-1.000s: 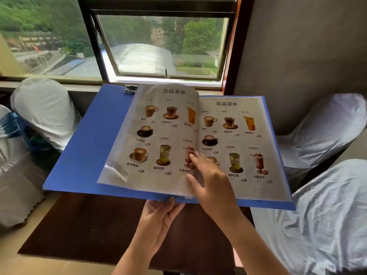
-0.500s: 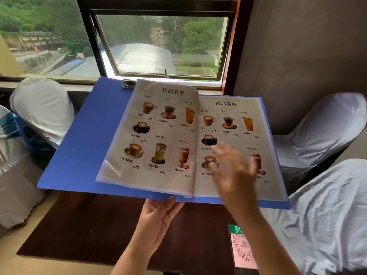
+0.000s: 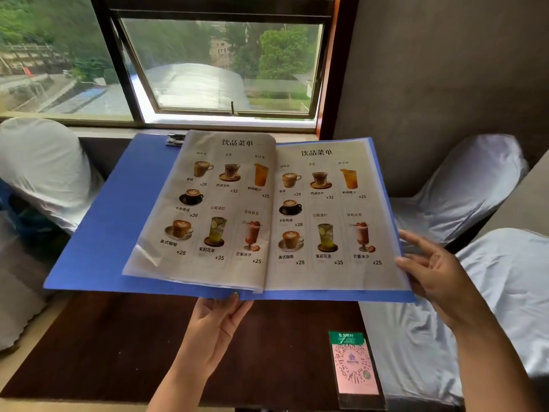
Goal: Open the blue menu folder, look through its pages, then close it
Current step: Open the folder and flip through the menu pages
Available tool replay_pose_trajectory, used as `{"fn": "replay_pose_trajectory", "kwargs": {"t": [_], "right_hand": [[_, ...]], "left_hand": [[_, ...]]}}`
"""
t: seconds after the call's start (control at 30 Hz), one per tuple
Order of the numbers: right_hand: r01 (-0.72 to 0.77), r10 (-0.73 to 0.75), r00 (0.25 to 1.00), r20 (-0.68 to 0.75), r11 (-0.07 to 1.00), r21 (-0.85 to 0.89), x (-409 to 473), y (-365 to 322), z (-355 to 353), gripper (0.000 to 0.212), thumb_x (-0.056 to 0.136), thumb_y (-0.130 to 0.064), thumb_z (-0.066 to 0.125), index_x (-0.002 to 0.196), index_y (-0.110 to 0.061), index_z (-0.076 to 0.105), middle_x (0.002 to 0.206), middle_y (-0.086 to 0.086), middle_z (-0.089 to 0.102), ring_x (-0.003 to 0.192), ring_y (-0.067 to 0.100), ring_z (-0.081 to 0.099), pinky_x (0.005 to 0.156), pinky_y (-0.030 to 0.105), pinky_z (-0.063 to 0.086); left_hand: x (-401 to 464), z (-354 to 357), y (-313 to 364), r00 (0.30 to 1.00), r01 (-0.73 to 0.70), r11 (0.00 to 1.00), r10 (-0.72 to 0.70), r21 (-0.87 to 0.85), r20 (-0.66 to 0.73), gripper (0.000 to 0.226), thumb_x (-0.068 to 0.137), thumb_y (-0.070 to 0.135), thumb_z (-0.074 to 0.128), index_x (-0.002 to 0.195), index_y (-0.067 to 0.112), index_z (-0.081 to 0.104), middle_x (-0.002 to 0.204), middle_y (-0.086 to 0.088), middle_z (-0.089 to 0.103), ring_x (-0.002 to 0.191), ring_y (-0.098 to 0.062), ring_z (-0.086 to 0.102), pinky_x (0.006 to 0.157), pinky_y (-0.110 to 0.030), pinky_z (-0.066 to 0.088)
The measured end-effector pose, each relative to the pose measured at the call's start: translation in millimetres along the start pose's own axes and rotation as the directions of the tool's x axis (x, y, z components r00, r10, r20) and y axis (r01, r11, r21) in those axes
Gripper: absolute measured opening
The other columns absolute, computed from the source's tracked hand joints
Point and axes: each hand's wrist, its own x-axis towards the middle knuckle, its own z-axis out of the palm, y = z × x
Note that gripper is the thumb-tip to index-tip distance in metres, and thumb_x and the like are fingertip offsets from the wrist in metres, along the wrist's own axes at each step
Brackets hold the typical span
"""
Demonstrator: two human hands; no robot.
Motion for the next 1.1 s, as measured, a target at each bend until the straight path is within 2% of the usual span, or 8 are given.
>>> {"fn": "replay_pose_trajectory", "kwargs": {"t": [0.23, 0.37, 0.53, 0.67, 0.83, 0.93, 1.03, 1.1], "right_hand": [[-0.028, 0.011, 0.992, 0.126, 0.991, 0.129, 0.6, 8.9, 2.7, 0.059, 0.075, -0.019, 0.061, 0.13, -0.032, 0.045, 0.097, 0.007, 0.074, 0.095, 0.025, 0.069, 0.068, 0.04, 0.061], [-0.012, -0.007, 0.993, 0.12, 0.987, 0.158, 2.0, 16.8, 7.1, 0.048, 0.087, -0.004, 0.054, 0.129, -0.028, 0.047, 0.093, 0.006, 0.075, 0.091, 0.024, 0.07, 0.064, 0.034, 0.061], [0.021, -0.04, 0.994, 0.101, 0.983, 0.182, -0.8, 20.3, 15.8, 0.048, 0.087, -0.001, 0.051, 0.124, -0.031, 0.048, 0.088, 0.003, 0.075, 0.088, 0.021, 0.071, 0.062, 0.034, 0.061], [0.049, -0.064, 0.995, 0.073, 0.979, 0.199, -4.6, 21.5, 20.0, 0.049, 0.087, 0.0, 0.051, 0.126, -0.031, 0.048, 0.095, 0.006, 0.072, 0.092, 0.022, 0.07, 0.063, 0.034, 0.061], [0.056, -0.071, 0.996, 0.059, 0.97, 0.235, -7.6, 25.0, 23.0, 0.045, 0.088, -0.002, 0.051, 0.115, -0.038, 0.053, 0.1, 0.005, 0.07, 0.092, 0.022, 0.07, 0.062, 0.035, 0.061], [0.032, -0.057, 0.995, 0.084, 0.96, 0.278, -7.1, 27.4, 25.7, 0.046, 0.087, -0.002, 0.051, 0.119, -0.035, 0.053, 0.092, 0.001, 0.075, 0.091, 0.021, 0.07, 0.058, 0.032, 0.061], [0.024, -0.062, 0.99, 0.124, 0.958, 0.287, -6.8, 28.2, 30.1, 0.048, 0.082, -0.008, 0.055, 0.122, -0.033, 0.051, 0.092, 0.001, 0.075, 0.091, 0.023, 0.071, 0.056, 0.032, 0.06], [0.012, -0.06, 0.986, 0.153, 0.954, 0.301, -6.8, 26.6, 32.8, 0.051, 0.078, -0.012, 0.057, 0.125, -0.031, 0.05, 0.092, 0.002, 0.075, 0.089, 0.023, 0.071, 0.056, 0.032, 0.06]], "left_hand": [[-1.5, -3.1, 6.5, 0.999, -0.038, 0.998, 0.037, 0.058, 0.023, 0.033, 0.07, -0.004, 0.054, 0.099, 0.013, 0.057, 0.093, -0.008, 0.076, 0.091, -0.024, 0.071, 0.064, -0.03, 0.06], [-1.2, -4.7, 13.6, 0.99, -0.136, 0.941, 0.115, 0.31, 0.086, 0.028, 0.074, -0.002, 0.056, 0.101, 0.007, 0.057, 0.092, -0.009, 0.076, 0.092, -0.024, 0.071, 0.069, -0.028, 0.059], [-0.3, -0.5, 23.9, 0.947, -0.314, 0.481, 0.224, 0.818, 0.231, 0.016, 0.088, -0.002, 0.054, 0.096, 0.009, 0.062, 0.087, 0.0, 0.076, 0.087, -0.012, 0.071, 0.072, -0.015, 0.055], [-3.4, 2.6, 26.4, 0.929, -0.346, 0.225, 0.219, 0.911, 0.299, 0.023, 0.086, -0.006, 0.056, 0.089, 0.017, 0.057, 0.082, 0.003, 0.071, 0.083, 0.005, 0.068, 0.062, -0.006, 0.05], [-1.1, 7.3, 51.4, 0.941, -0.088, 0.864, -0.091, 0.496, 0.325, 0.044, 0.083, 0.002, 0.049, 0.123, 0.02, 0.054, 0.116, -0.005, 0.07, 0.104, -0.022, 0.066, 0.077, -0.032, 0.058], [13.7, 12.2, 51.4, 0.977, -0.073, 0.831, -0.05, 0.551, 0.206, 0.027, 0.09, 0.027, 0.046, 0.108, 0.019, 0.065, 0.099, -0.005, 0.076, 0.088, -0.022, 0.072, 0.068, -0.03, 0.06], [24.9, 9.1, 43.1, 0.998, 0.015, 0.764, -0.049, 0.645, 0.035, 0.03, 0.091, 0.021, 0.047, 0.078, 0.012, 0.073, 0.063, -0.004, 0.075, 0.056, -0.014, 0.071, 0.046, -0.021, 0.055], [27.4, 5.8, 39.7, 0.993, 0.032, 0.768, -0.097, 0.639, 0.067, 0.036, 0.093, 0.02, 0.044, 0.079, 0.01, 0.076, 0.068, -0.004, 0.076, 0.06, -0.012, 0.071, 0.049, -0.019, 0.054]]}}
